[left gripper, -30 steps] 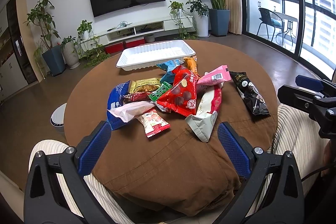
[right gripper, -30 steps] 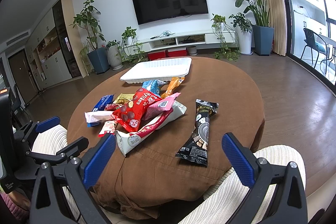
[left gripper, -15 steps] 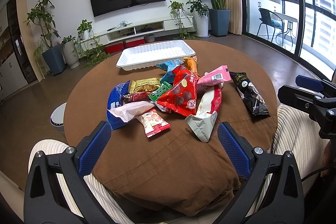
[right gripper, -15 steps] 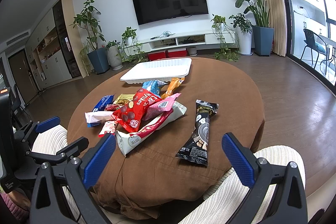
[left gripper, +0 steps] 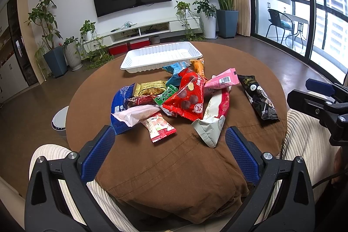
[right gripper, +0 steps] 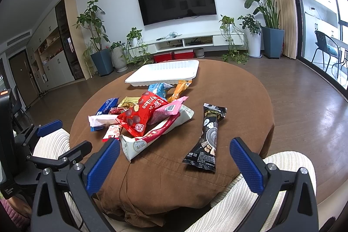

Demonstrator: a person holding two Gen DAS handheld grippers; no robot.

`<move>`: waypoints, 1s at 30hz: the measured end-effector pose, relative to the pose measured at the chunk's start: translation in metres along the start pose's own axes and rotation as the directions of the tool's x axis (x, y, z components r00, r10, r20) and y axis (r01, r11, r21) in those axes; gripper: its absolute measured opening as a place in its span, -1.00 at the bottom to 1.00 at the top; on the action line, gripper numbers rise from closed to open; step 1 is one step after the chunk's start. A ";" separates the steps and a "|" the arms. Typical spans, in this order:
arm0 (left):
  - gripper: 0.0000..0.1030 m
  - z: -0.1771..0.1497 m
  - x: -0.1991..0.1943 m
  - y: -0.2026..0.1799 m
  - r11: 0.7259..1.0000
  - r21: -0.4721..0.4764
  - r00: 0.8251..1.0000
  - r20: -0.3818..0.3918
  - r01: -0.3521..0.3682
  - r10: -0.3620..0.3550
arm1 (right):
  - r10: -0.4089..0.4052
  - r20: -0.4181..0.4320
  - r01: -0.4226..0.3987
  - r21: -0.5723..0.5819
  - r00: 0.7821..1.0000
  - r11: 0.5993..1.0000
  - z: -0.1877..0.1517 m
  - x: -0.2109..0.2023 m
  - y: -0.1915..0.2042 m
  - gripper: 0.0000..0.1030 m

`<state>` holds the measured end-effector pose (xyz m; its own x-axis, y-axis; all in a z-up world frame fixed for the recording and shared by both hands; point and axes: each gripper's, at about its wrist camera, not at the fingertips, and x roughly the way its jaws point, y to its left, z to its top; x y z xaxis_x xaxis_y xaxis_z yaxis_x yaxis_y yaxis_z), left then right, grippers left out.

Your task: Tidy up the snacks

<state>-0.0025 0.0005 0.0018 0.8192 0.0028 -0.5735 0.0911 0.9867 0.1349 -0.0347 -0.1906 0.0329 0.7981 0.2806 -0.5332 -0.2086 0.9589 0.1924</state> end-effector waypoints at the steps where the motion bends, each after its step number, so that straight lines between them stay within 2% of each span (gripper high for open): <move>1: 0.99 0.000 0.000 0.000 1.000 0.000 1.000 0.000 0.000 0.000 | -0.001 0.000 0.001 0.000 1.000 1.000 0.000 0.000 0.000 1.00; 30: 0.99 0.000 0.001 0.003 1.000 -0.003 1.000 -0.009 0.000 0.000 | -0.002 -0.007 0.002 -0.002 1.000 1.000 -0.001 0.005 0.002 1.00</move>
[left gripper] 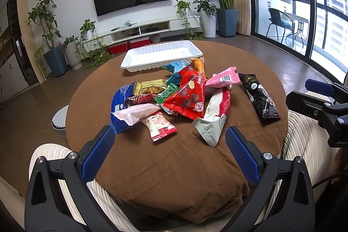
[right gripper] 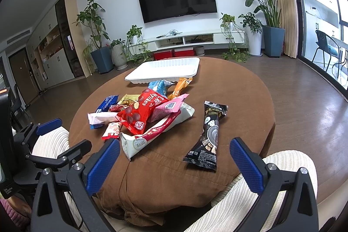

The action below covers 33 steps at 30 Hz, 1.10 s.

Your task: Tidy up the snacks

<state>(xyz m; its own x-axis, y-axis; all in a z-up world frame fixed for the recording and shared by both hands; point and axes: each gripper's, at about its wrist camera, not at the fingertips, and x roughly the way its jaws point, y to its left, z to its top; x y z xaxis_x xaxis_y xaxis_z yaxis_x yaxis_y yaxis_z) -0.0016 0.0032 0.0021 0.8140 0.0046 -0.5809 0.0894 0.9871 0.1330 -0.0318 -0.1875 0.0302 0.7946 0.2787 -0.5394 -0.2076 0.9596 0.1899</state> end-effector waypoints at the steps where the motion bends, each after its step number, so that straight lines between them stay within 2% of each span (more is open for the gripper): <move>1: 0.99 0.000 0.000 0.000 1.000 0.000 1.000 -0.003 -0.001 0.001 | 0.001 -0.002 -0.001 0.001 1.000 1.000 0.000 0.000 0.000 1.00; 7: 0.99 0.000 0.009 0.003 1.000 -0.009 1.000 -0.021 -0.012 0.011 | 0.002 -0.023 -0.002 0.008 1.000 1.000 0.002 0.002 -0.002 1.00; 14: 0.99 0.002 0.025 0.024 0.997 -0.060 0.998 -0.051 -0.047 0.044 | 0.000 -0.055 0.000 0.012 0.998 1.000 0.004 0.012 -0.006 1.00; 23: 0.99 0.007 0.052 0.076 0.983 -0.157 0.992 -0.098 -0.093 0.079 | -0.038 -0.088 0.033 -0.067 0.995 0.997 0.014 0.028 0.001 1.00; 33: 0.99 0.022 0.101 0.132 0.956 -0.265 0.982 -0.169 -0.126 0.083 | -0.058 -0.164 0.048 -0.061 0.985 0.997 0.021 0.059 -0.012 0.99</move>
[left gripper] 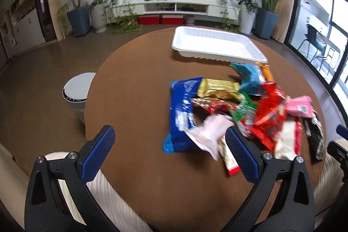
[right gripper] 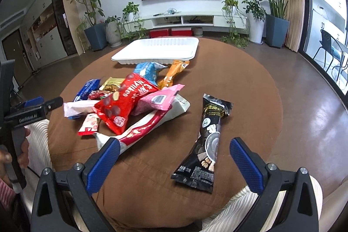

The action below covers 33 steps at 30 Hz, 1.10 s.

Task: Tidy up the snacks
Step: 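Grasp the blue cake bar with the left tool while the right tool grasps the black bar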

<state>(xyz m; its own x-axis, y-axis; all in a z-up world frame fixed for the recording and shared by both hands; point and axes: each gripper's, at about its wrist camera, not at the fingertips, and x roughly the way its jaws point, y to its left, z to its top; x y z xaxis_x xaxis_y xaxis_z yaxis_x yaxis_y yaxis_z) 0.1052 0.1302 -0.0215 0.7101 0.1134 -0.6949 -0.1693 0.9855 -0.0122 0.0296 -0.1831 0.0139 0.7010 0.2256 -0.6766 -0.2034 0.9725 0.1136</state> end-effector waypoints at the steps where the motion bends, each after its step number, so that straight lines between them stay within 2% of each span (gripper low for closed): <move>1: 0.99 0.004 0.007 0.003 1.000 -0.006 1.000 -0.015 -0.002 0.002 | 0.001 -0.008 -0.001 0.005 1.000 1.000 0.002 0.003 -0.002 0.94; 8: 0.99 0.023 0.047 0.006 1.000 0.006 0.997 -0.077 -0.008 0.008 | -0.016 -0.058 0.016 0.009 0.998 1.000 0.008 0.027 -0.008 0.75; 14: 0.97 0.031 0.077 -0.002 0.996 0.079 0.990 -0.135 -0.034 0.045 | 0.001 -0.123 0.006 0.059 0.992 0.998 0.006 0.044 -0.020 0.58; 16: 0.87 0.032 0.087 -0.005 0.994 0.102 0.988 -0.147 -0.037 0.052 | 0.008 -0.136 0.002 0.071 0.991 0.997 0.006 0.047 -0.023 0.46; 18: 0.64 0.032 0.095 -0.006 0.993 0.114 0.984 -0.169 -0.029 0.048 | 0.015 -0.153 -0.001 0.090 0.988 0.996 0.005 0.051 -0.027 0.31; 20: 0.54 0.030 0.106 -0.006 0.991 0.127 0.977 -0.206 -0.034 0.059 | 0.032 -0.178 -0.012 0.109 0.984 0.994 0.004 0.056 -0.031 0.04; 22: 0.49 0.028 0.112 -0.005 0.992 0.126 0.973 -0.223 -0.031 0.059 | 0.059 -0.202 -0.031 0.141 0.978 0.990 0.003 0.060 -0.036 -0.09; 27: 0.24 0.028 0.118 0.002 0.995 0.096 0.973 -0.231 -0.001 0.024 | 0.068 -0.199 -0.035 0.165 0.978 0.986 0.002 0.060 -0.042 -0.15; 30: -0.01 0.028 0.122 0.004 0.996 0.073 0.972 -0.232 0.057 -0.039 | 0.065 -0.195 -0.030 0.178 0.979 0.984 0.002 0.059 -0.045 -0.32; 31: -0.02 0.029 0.122 0.004 0.996 0.075 0.972 -0.230 0.056 -0.038 | 0.065 -0.194 -0.029 0.182 0.979 0.983 0.002 0.059 -0.047 -0.41; 33: -0.17 0.029 0.123 0.004 0.995 0.073 0.973 -0.228 0.063 -0.045 | 0.078 -0.189 -0.039 0.203 0.979 0.978 0.002 0.060 -0.051 -0.44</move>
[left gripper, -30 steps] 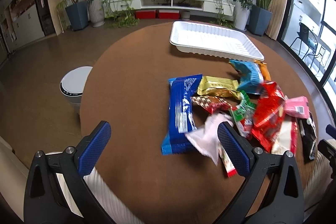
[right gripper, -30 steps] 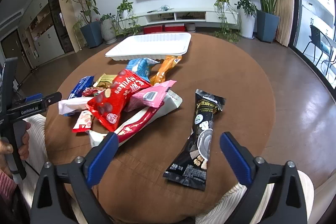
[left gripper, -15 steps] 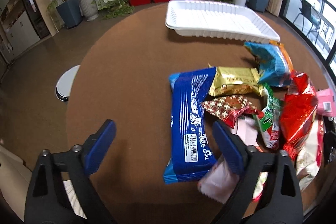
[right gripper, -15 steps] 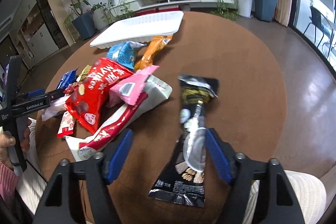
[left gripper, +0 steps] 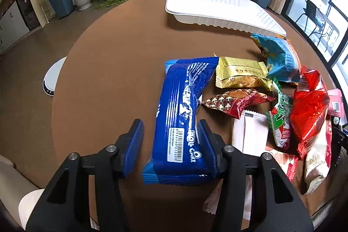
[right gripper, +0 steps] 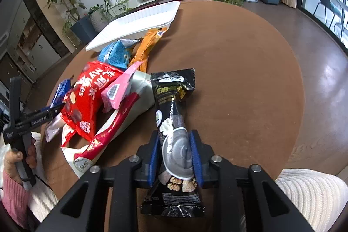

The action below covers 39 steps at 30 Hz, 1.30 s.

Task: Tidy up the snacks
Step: 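Grasp the blue cake bar with the left tool while the right tool grasps the black bar, then carry the blue bar and black bar over the white tray with both tools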

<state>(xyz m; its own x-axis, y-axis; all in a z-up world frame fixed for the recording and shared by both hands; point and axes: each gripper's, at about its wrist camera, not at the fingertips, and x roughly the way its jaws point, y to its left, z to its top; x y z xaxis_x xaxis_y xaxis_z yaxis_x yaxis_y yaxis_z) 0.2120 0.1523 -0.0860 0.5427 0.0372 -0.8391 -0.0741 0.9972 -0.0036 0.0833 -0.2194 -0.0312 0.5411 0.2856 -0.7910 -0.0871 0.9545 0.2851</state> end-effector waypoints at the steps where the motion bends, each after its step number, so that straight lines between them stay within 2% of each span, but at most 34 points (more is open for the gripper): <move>1: -0.24 0.000 0.000 0.001 1.000 -0.003 1.000 0.002 0.000 0.000 | 0.012 0.000 -0.012 0.014 1.000 1.000 0.003 0.001 -0.004 -0.45; 2: -0.35 0.001 0.000 0.002 1.000 -0.010 1.000 0.003 0.005 -0.005 | 0.020 0.000 -0.020 0.023 1.000 1.000 0.003 0.001 -0.005 -0.47; 7: -0.41 0.002 -0.002 0.020 0.991 -0.095 0.995 0.004 0.095 -0.095 | 0.108 0.003 -0.108 0.123 0.994 0.987 0.002 -0.001 -0.019 -0.51; 11: -0.46 0.000 -0.003 0.033 0.972 -0.166 0.985 0.008 0.169 -0.170 | 0.192 0.030 -0.194 0.218 0.981 0.957 0.001 -0.005 -0.035 -0.51; 15: -0.46 -0.001 -0.005 0.039 0.962 -0.187 0.980 0.018 0.196 -0.197 | 0.293 0.069 -0.300 0.316 0.954 0.900 -0.001 -0.007 -0.052 -0.51; 18: -0.46 -0.003 -0.012 0.040 0.959 -0.187 0.977 0.029 0.212 -0.210 | 0.343 0.101 -0.356 0.349 0.934 0.867 -0.001 -0.008 -0.058 -0.51; 22: -0.47 -0.007 -0.022 0.045 0.940 -0.216 0.964 0.046 0.264 -0.260 | 0.404 0.134 -0.423 0.388 0.905 0.819 -0.003 -0.008 -0.066 -0.51; 26: -0.47 -0.007 -0.034 0.052 0.906 -0.250 0.940 0.090 0.342 -0.330 | 0.439 0.154 -0.462 0.398 0.885 0.793 0.006 -0.009 -0.064 -0.51; 29: -0.47 -0.002 -0.043 0.050 0.909 -0.236 0.939 0.100 0.342 -0.328 | 0.455 0.165 -0.482 0.390 0.875 0.785 0.014 -0.010 -0.056 -0.51; 35: -0.47 0.016 -0.057 0.052 0.897 -0.225 0.924 0.133 0.381 -0.359 | 0.500 0.177 -0.528 0.372 0.848 0.764 0.038 -0.009 -0.046 -0.51; 39: -0.47 0.035 -0.064 0.054 0.897 -0.215 0.921 0.142 0.386 -0.362 | 0.523 0.186 -0.554 0.350 0.832 0.755 0.059 -0.009 -0.037 -0.51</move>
<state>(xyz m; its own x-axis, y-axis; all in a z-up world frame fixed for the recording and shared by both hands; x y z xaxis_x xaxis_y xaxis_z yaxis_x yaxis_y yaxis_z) 0.2021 0.2058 -0.0133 0.6456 -0.3179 -0.6944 -0.0371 0.8951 -0.4443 0.1312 -0.2627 -0.0025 0.5602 0.7211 -0.4077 -0.0723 0.5329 0.8431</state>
